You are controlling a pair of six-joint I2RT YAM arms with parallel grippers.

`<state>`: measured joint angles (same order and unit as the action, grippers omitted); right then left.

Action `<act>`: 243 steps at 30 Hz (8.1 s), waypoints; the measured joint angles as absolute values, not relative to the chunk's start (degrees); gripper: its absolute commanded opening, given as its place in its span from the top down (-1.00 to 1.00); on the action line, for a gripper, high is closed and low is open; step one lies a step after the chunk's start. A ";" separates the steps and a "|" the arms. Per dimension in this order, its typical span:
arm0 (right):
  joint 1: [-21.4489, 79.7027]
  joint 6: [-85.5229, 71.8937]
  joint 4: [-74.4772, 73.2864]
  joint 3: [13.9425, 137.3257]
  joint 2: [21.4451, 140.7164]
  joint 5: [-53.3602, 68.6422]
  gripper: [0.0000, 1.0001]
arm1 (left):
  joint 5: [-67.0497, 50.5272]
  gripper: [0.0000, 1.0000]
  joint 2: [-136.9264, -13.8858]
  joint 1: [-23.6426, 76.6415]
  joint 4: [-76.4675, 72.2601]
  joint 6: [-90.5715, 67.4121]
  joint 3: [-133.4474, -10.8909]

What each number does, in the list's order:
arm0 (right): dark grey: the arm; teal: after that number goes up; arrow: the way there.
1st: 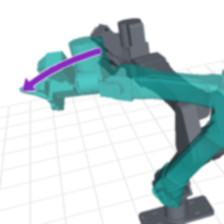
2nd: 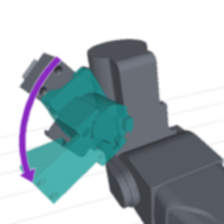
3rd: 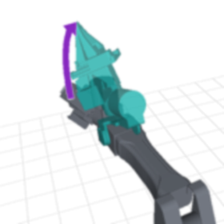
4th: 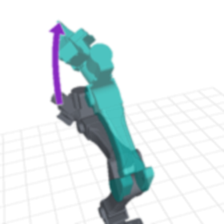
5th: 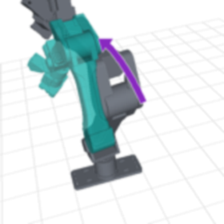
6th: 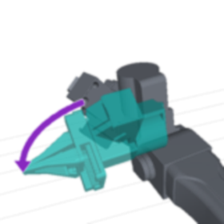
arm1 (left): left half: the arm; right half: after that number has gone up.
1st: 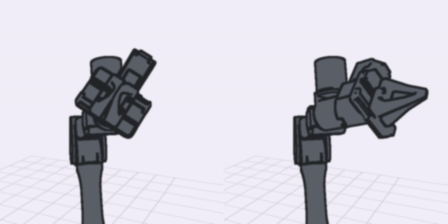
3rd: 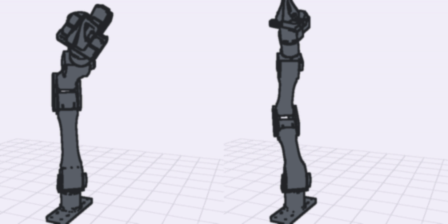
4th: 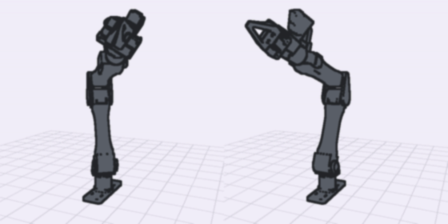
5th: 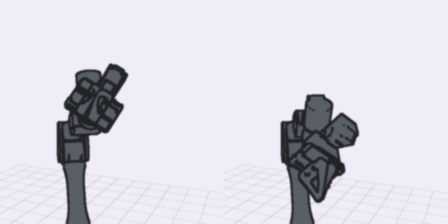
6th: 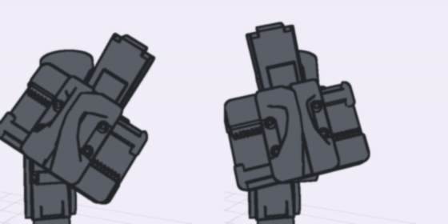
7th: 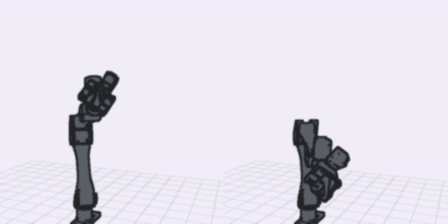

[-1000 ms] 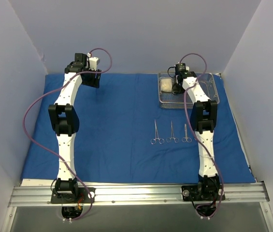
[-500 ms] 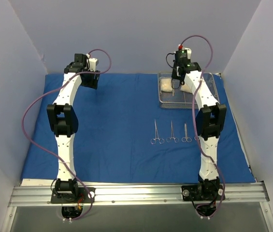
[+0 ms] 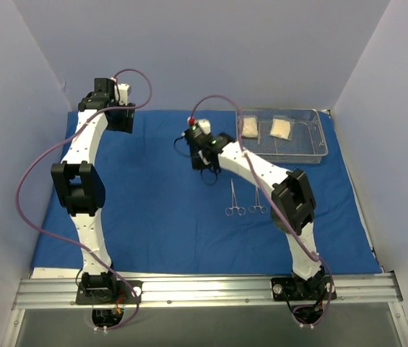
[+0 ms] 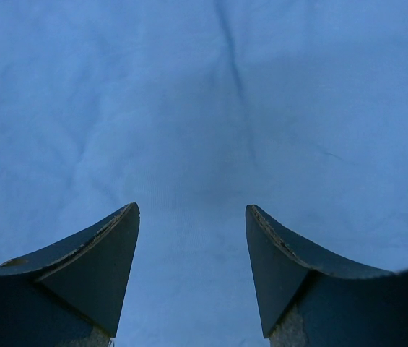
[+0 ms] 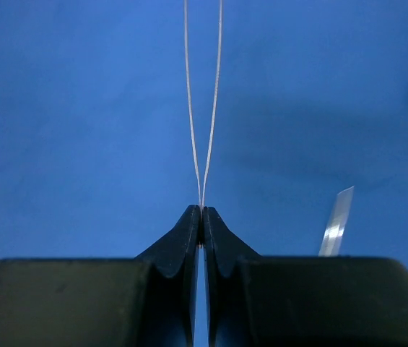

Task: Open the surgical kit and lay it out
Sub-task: Place the medical item in the surgical kit, then pick up the medical item from the container, then place the medical item in the surgical kit.

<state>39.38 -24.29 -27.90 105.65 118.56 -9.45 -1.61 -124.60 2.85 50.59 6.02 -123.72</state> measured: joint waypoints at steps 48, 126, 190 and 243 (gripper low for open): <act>53.78 -46.70 -22.96 82.52 117.10 -21.65 0.48 | 7.25 -0.37 -114.85 10.13 41.28 7.57 -106.26; 8.23 -15.03 -24.99 126.30 143.94 -1.80 1.00 | 8.36 -0.37 -132.25 4.08 59.20 14.76 -130.61; 43.22 -30.52 8.84 62.17 84.73 -3.27 1.00 | -32.47 -0.84 -108.20 9.34 50.98 9.82 -107.44; 39.48 -14.57 6.98 81.67 89.30 5.50 0.05 | -46.13 0.95 -106.41 13.10 39.92 -17.72 -111.90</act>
